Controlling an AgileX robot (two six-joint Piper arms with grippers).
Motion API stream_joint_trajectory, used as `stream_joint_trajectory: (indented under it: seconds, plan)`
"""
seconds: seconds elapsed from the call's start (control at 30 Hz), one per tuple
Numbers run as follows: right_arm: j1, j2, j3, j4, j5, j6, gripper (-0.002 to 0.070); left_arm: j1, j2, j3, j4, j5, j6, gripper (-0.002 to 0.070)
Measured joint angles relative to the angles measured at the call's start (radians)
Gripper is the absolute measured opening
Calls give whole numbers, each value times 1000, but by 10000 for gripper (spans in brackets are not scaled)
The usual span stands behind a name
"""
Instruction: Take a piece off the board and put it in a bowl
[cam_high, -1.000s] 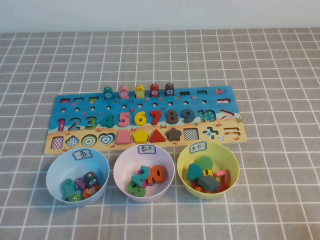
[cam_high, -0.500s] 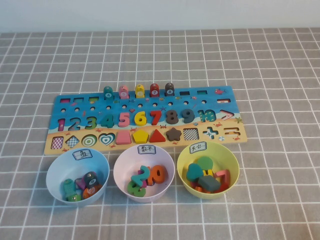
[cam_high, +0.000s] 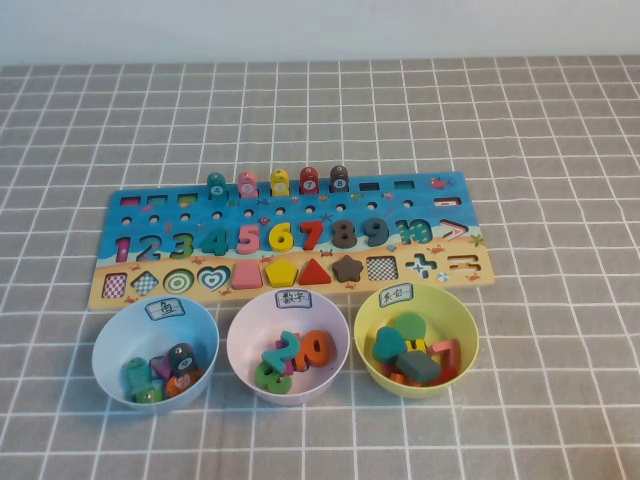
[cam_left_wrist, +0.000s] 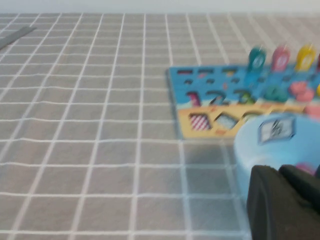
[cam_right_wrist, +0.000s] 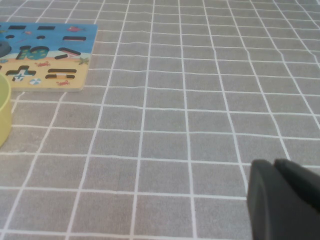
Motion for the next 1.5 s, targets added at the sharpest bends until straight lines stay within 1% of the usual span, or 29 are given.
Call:
stream_joint_trajectory:
  seconds: [0.13, 0.27, 0.33, 0.6, 0.73, 0.97, 1.17, 1.27, 1.43, 1.5]
  plan:
    - [0, 0, 0, 0, 0, 0, -17, 0, 0, 0, -135, -73, -60, -5]
    - [0, 0, 0, 0, 0, 0, -17, 0, 0, 0, -236, -145, -101, -5]
    - [0, 0, 0, 0, 0, 0, -17, 0, 0, 0, -257, -172, -115, -5]
    - [0, 0, 0, 0, 0, 0, -17, 0, 0, 0, -262, -199, -122, -5]
    - [0, 0, 0, 0, 0, 0, -17, 0, 56, -88, -262, -110, -124, -4]
    - [0, 0, 0, 0, 0, 0, -17, 0, 412, -383, -262, 128, -118, -5]
    - [0, 0, 0, 0, 0, 0, -17, 0, 752, -654, -262, 333, 32, -5]
    - [0, 0, 0, 0, 0, 0, -17, 0, 895, -779, -262, 431, 85, -5]
    - [0, 0, 0, 0, 0, 0, -17, 0, 1118, -965, -270, 537, 165, -5]
    - [0, 0, 0, 0, 0, 0, -17, -11, 1194, -1029, -277, 567, 183, -5]
